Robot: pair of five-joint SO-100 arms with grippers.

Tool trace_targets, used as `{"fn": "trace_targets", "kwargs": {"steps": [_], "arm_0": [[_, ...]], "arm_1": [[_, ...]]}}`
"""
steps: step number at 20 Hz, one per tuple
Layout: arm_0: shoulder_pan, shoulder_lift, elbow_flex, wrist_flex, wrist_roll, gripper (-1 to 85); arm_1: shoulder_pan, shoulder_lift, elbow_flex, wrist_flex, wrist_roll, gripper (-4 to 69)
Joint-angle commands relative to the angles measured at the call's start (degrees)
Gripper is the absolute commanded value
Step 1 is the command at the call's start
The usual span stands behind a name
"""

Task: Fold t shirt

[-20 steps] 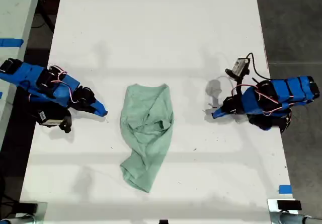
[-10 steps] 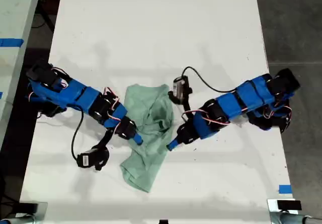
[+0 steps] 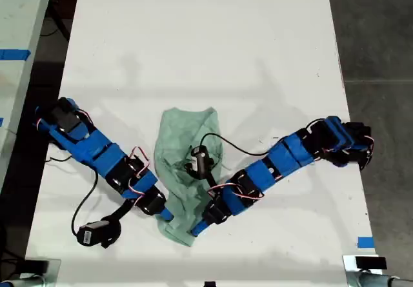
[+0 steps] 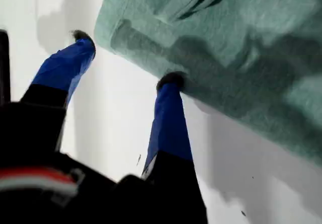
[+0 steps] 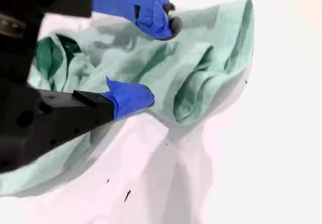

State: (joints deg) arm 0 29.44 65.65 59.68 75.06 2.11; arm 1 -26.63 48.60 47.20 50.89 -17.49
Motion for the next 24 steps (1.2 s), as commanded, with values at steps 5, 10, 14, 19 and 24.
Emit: {"fn": "trace_targets", "kwargs": {"steps": [5, 10, 14, 19, 24], "arm_0": [[-2.2, -8.44, -3.16, 1.14, -1.32, 18.6], [-2.72, -9.76, -3.52, -0.88, -1.32, 18.3], [-3.25, -9.67, -3.6, -1.32, -1.32, 17.9], [-4.04, -9.67, -3.6, -2.02, -0.79, 17.8], [-5.27, -9.67, -3.69, -3.43, -0.62, 17.7]], "arm_1": [[-1.14, -5.19, -4.75, -7.38, -0.97, 26.4], [0.09, -4.48, -4.39, -1.49, 0.44, 27.4], [2.37, -1.85, -4.92, 12.04, 7.47, 23.1], [4.57, 0.53, -5.36, 21.71, 9.93, 22.8], [6.24, -2.9, -6.06, 23.38, 9.58, 17.5]]}}
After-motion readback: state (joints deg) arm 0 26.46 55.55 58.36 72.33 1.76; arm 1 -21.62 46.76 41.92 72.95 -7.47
